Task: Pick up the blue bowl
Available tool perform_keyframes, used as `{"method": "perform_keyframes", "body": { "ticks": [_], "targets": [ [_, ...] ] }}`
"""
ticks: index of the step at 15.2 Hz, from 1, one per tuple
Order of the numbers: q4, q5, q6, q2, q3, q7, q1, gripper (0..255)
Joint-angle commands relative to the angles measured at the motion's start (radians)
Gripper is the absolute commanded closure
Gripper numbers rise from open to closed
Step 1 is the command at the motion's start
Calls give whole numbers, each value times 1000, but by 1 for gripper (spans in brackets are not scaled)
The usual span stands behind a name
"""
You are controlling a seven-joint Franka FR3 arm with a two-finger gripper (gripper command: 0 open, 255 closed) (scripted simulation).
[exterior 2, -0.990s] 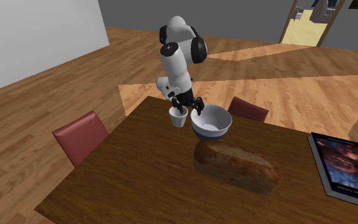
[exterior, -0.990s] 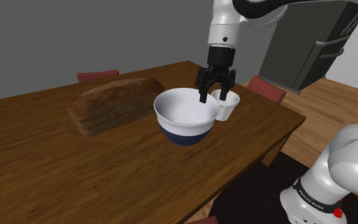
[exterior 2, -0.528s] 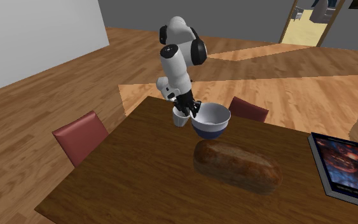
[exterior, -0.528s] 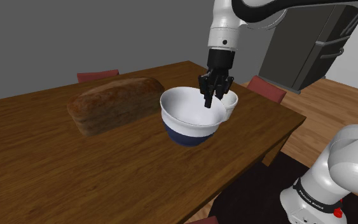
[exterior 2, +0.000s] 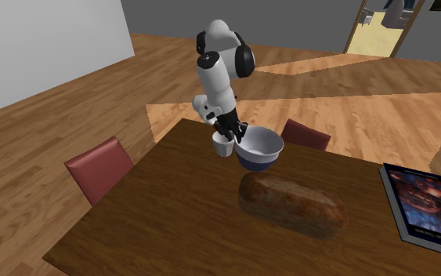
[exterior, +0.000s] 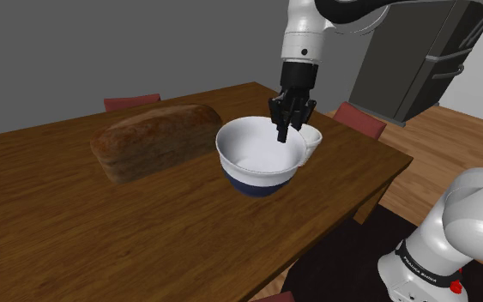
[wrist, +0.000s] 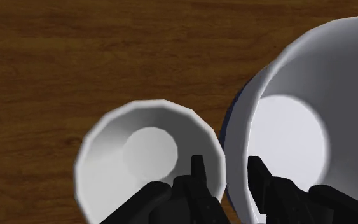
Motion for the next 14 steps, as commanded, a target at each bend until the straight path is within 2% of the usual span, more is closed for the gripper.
{"method": "perform_keyframes", "body": {
  "ticks": [1,12,14],
  "targets": [
    [27,-1,-24,3,-1,7,0,255],
    [196,-9,-163,28,-12,47,-3,255],
    [199,-9,-165,29,-13,48,-3,255]
  ]
}}
